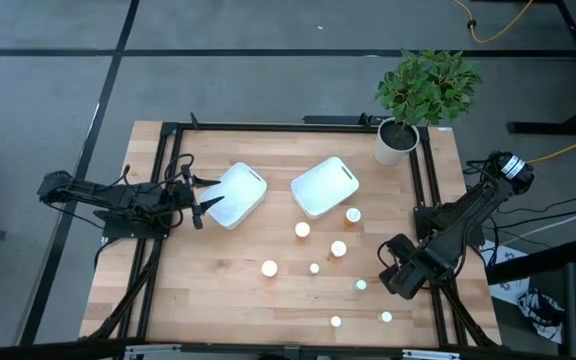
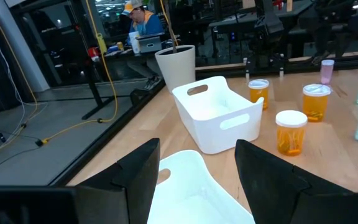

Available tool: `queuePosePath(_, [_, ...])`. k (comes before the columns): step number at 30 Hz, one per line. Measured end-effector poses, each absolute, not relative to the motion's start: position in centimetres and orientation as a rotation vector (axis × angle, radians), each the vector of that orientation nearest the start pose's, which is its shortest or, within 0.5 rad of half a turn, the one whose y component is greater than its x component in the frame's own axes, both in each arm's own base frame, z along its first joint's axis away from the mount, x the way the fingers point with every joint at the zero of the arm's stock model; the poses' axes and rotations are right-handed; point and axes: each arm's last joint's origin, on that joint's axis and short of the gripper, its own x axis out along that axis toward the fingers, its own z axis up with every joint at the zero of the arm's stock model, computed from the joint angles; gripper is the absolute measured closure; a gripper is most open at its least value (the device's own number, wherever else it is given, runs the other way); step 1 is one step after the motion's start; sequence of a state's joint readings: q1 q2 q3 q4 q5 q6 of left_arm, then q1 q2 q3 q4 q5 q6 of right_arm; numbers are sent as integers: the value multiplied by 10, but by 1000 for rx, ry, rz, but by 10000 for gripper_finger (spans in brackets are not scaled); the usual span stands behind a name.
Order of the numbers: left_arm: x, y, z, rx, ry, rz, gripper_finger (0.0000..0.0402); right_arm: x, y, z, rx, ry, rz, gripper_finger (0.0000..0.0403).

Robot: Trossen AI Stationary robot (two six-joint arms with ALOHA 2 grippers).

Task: Pick and place medicine bottles into bin by pill shape (circle, oval)
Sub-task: Put the pink tablet bottle into the right white bin

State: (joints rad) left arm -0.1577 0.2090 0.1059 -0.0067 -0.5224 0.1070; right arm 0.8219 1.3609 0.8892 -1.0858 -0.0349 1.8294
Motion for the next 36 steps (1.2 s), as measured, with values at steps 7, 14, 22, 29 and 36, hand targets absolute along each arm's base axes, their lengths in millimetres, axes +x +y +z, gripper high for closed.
queuePosePath(7, [105, -2, 183, 142, 123, 359, 198, 140, 154, 185, 832, 1489, -750, 157])
queuePosePath(14, [105, -2, 183, 142, 124, 359, 198, 139, 151, 180, 813, 1446, -758, 157])
queuePosePath(22, [105, -2, 183, 142, 124, 359, 198, 138, 152, 180, 824, 1494, -753, 185])
queuePosePath(29, [105, -2, 183, 143, 123, 359, 198, 139, 152, 180, 815, 1466, -755, 241])
queuePosePath(36, [105, -2, 183, 143, 124, 359, 198, 139, 153, 180, 833, 1504, -742, 280])
